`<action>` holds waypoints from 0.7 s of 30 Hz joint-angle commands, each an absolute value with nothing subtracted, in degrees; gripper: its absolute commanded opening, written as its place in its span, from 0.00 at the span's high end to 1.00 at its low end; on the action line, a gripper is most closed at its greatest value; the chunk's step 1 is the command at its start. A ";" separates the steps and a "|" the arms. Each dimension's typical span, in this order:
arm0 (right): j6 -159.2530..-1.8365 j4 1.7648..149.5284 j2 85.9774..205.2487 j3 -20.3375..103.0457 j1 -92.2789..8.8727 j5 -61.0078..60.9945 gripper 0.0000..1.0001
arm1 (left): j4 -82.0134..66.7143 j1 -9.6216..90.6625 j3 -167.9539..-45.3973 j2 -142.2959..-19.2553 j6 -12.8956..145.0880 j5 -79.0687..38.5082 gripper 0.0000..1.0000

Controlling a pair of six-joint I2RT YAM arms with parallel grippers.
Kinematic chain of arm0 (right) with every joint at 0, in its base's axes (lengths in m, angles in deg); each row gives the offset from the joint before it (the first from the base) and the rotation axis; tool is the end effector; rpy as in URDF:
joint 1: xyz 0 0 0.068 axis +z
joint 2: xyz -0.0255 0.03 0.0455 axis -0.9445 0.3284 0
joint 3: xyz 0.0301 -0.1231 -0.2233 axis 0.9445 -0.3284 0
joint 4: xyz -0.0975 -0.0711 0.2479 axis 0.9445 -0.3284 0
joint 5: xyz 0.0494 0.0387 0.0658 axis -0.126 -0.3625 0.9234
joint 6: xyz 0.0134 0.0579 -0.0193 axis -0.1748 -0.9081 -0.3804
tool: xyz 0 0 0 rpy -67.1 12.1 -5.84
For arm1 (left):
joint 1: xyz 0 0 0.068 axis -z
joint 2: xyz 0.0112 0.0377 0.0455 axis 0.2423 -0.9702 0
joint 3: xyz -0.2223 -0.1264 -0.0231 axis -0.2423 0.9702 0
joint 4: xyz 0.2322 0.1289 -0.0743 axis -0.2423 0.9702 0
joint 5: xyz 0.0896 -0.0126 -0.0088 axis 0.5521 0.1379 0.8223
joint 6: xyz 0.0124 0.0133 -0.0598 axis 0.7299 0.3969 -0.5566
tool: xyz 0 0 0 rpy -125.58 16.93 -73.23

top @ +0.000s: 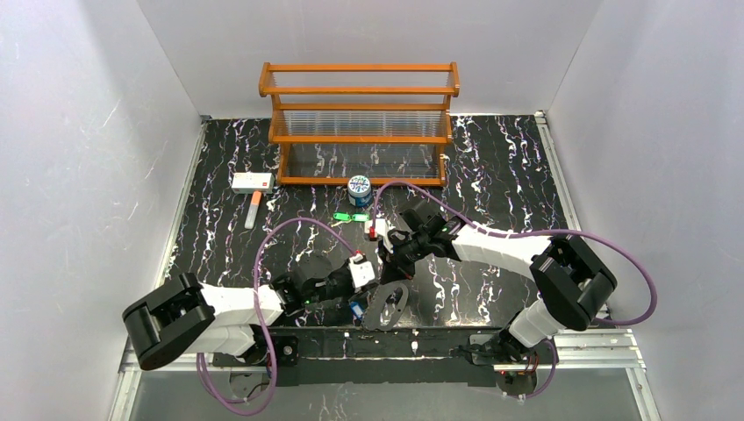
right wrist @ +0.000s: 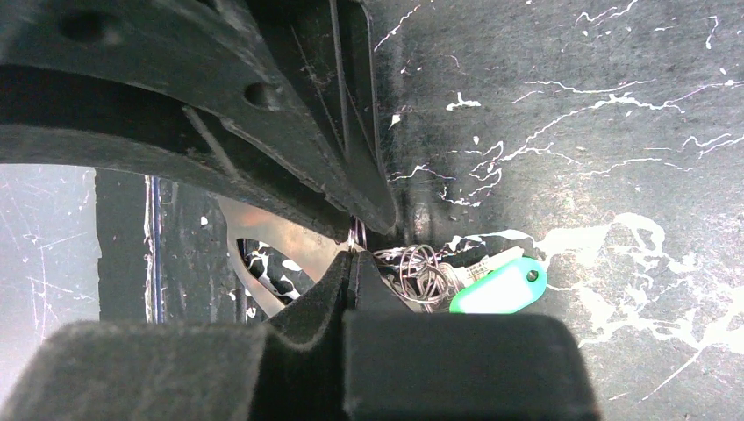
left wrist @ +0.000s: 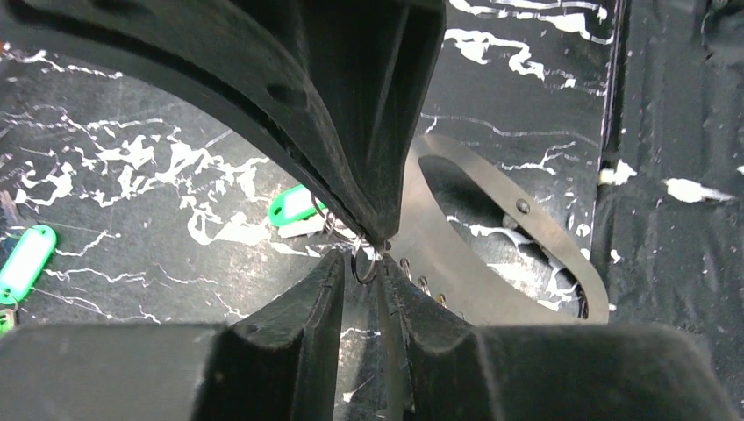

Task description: Put the keys on the keyring

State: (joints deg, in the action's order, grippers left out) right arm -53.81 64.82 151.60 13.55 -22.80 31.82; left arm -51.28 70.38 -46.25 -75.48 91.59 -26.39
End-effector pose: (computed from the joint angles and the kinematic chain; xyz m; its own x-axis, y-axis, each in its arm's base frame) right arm 0.1896 0.2558 0.1568 -0.1989 -0.6144 -0.7635 -0.9692 0.0078 0.2461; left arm 0.1234 -0.2069 0.1298 0.1085 0.2573 -0.9602 0.9422 0.2815 0.1819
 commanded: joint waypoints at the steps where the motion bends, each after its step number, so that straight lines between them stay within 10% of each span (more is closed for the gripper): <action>1: -53.43 66.40 149.96 13.01 -22.50 32.98 0.99 | -53.19 70.34 -46.68 -72.35 92.74 -26.56 0.80; 21: -53.16 66.31 149.87 13.36 -22.57 33.54 0.99 | -52.49 70.33 -46.91 -74.72 94.19 -26.87 0.84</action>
